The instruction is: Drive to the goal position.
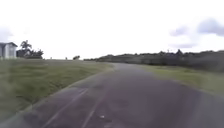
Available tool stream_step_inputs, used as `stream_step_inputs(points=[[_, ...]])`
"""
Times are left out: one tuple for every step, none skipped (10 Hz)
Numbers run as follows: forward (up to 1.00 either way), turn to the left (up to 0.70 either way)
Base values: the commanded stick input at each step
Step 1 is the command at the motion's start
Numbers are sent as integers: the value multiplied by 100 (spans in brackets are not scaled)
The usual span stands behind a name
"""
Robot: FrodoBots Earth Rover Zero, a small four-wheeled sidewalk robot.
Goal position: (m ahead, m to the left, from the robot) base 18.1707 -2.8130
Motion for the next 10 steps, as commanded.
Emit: stream_step_inputs(points=[[70, 0], [70, 0], [70, 0], [70, 0], [70, 0], [70, 0], [70, 0], [70, 0], [70, 0], [70, 0]])
